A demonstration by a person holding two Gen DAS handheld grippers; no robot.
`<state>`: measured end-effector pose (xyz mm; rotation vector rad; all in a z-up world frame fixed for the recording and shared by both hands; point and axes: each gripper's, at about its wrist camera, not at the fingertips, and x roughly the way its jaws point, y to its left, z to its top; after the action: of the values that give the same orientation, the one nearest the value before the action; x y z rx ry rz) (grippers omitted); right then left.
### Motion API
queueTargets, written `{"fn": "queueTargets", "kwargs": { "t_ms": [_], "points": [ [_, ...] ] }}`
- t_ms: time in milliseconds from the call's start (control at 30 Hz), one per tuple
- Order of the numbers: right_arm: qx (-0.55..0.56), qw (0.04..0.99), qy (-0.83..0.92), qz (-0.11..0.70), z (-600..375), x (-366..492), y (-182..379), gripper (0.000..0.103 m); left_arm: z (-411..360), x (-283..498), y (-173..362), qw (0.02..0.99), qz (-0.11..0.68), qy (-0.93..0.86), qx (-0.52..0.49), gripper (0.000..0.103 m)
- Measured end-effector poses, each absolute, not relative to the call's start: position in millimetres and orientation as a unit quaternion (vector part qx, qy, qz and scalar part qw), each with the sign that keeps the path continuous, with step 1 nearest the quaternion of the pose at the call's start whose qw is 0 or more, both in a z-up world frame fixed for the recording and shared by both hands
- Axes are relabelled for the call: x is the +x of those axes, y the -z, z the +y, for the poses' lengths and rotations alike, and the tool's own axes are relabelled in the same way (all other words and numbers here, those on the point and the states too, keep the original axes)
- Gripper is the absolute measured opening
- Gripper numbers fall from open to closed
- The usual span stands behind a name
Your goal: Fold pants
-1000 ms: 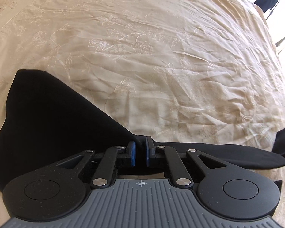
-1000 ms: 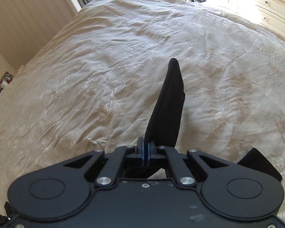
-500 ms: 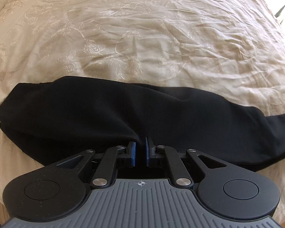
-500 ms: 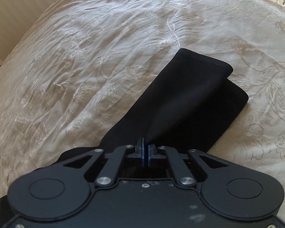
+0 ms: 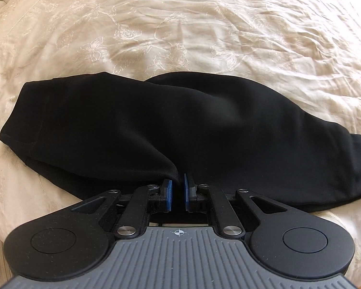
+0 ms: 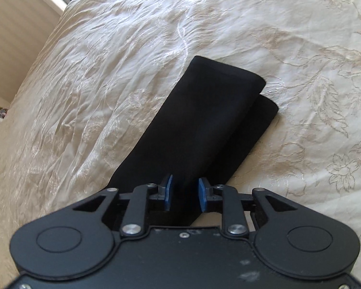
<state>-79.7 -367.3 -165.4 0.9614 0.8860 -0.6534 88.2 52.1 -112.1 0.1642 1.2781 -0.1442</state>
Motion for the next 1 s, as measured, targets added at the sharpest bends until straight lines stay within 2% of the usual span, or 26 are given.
{"fn": "queueTargets", "kwargs": {
  "t_ms": [200, 233, 267, 433, 600, 700, 900, 967, 1000],
  "points": [
    [0.479, 0.728, 0.308, 0.382, -391, -93, 178, 0.028, 48, 88, 112, 0.798, 0.595, 0.057, 0.082, 0.01],
    [0.476, 0.732, 0.302, 0.382, -392, -92, 176, 0.019, 49, 88, 110, 0.799, 0.594, 0.056, 0.081, 0.01],
    [0.468, 0.74, 0.297, 0.382, -392, -92, 171, 0.005, 50, 88, 107, 0.8, 0.592, 0.056, 0.078, 0.01],
    [0.435, 0.776, 0.275, 0.366, -381, -96, 136, 0.005, 56, 77, 91, 0.81, 0.58, 0.052, 0.076, 0.01],
    [0.435, 0.735, 0.291, 0.432, -385, -99, 172, 0.005, 51, 75, 114, 0.796, 0.595, 0.04, 0.099, 0.01],
    [0.447, 0.726, 0.29, 0.435, -388, -103, 182, 0.007, 41, 74, 122, 0.793, 0.594, 0.037, 0.128, 0.01],
    [0.422, 0.741, 0.271, 0.447, -389, -101, 175, 0.014, 40, 68, 116, 0.794, 0.597, 0.024, 0.116, 0.011],
    [0.418, 0.744, 0.268, 0.446, -390, -101, 170, 0.022, 43, 61, 109, 0.799, 0.593, 0.022, 0.103, 0.012],
    [0.416, 0.747, 0.265, 0.446, -390, -101, 168, 0.023, 44, 58, 106, 0.799, 0.592, 0.02, 0.099, 0.012]
  ]
}}
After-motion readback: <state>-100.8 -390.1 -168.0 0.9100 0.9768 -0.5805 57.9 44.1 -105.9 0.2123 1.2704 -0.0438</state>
